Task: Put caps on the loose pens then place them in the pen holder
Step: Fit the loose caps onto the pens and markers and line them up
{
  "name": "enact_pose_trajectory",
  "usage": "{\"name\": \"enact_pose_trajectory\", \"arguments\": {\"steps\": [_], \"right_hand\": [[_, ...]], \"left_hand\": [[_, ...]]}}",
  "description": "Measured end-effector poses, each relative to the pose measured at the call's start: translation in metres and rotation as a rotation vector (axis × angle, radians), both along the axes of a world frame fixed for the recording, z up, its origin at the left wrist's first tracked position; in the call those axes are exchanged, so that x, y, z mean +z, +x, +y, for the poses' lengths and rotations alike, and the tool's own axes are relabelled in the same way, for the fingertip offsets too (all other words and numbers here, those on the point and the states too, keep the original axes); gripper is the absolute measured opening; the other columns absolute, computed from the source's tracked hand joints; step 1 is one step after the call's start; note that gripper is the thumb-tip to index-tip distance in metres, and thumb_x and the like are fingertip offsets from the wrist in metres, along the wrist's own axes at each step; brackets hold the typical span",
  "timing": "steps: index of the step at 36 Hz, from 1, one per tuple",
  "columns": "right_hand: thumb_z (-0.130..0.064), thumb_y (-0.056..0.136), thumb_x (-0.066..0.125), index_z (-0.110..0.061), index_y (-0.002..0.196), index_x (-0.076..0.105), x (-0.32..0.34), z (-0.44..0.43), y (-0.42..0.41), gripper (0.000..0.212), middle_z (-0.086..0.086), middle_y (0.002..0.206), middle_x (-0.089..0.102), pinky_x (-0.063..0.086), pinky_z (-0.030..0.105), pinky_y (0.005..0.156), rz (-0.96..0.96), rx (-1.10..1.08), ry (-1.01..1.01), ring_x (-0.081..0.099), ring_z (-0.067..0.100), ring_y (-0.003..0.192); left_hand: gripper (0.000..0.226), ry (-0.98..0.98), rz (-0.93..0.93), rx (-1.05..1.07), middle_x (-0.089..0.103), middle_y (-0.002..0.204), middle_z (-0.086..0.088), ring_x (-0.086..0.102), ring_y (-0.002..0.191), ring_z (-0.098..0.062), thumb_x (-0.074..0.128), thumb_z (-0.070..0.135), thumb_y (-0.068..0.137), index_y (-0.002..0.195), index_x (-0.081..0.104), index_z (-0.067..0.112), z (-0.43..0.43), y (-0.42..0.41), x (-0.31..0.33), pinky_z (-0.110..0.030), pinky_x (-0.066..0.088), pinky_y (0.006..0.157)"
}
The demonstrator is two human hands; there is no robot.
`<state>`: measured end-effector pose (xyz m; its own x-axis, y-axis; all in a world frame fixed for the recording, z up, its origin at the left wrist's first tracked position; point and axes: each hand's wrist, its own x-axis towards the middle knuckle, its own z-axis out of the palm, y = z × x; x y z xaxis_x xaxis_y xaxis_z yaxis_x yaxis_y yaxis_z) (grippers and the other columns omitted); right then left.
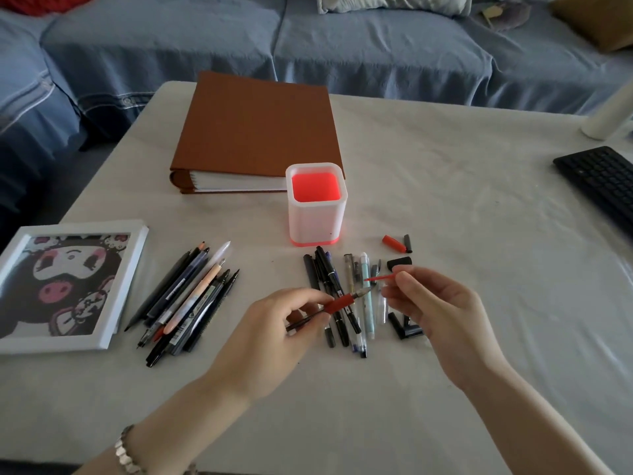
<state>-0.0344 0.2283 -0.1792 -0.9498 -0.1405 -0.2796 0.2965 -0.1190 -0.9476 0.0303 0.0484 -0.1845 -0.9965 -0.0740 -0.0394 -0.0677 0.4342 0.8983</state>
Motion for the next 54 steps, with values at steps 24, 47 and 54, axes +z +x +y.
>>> {"name": "enact_pose_trajectory", "arguments": {"steps": [24, 47, 54], "right_hand": [[0.007, 0.080, 0.058, -0.017, 0.076, 0.068, 0.001, -0.007, 0.016, 0.026, -0.005, 0.065, 0.073, 0.051, 0.011, 0.059, 0.230, 0.219, 0.170, 0.068, 0.007, 0.060], [-0.010, 0.090, 0.054, -0.022, 0.087, 0.053, -0.035, -0.012, -0.027, 0.012, 0.011, 0.071, 0.065, 0.040, 0.022, 0.046, 0.109, -0.047, 0.345, 0.052, 0.012, 0.051], [-0.010, 0.081, 0.064, -0.016, 0.100, 0.063, -0.056, -0.032, -0.030, 0.019, -0.007, 0.082, 0.061, 0.038, -0.002, 0.060, 0.326, 0.185, 0.779, 0.056, 0.009, 0.073]], "left_hand": [[0.019, -0.021, -0.096, -0.063, 0.037, 0.044, 0.008, 0.029, 0.043, -0.008, 0.061, 0.031, 0.083, 0.069, 0.068, 0.019, -0.005, 0.007, -0.005, -0.018, 0.022, 0.043], [0.007, -0.807, -0.190, 0.238, 0.064, 0.108, -0.019, 0.060, 0.085, -0.038, 0.060, 0.002, 0.080, 0.084, 0.062, -0.003, -0.079, 0.003, -0.057, -0.040, 0.049, 0.065], [0.020, -0.882, -0.248, 0.189, 0.064, 0.086, -0.021, 0.061, 0.069, -0.041, 0.070, -0.013, 0.060, 0.072, 0.060, -0.001, -0.076, 0.005, -0.069, -0.041, 0.050, 0.050]]}}
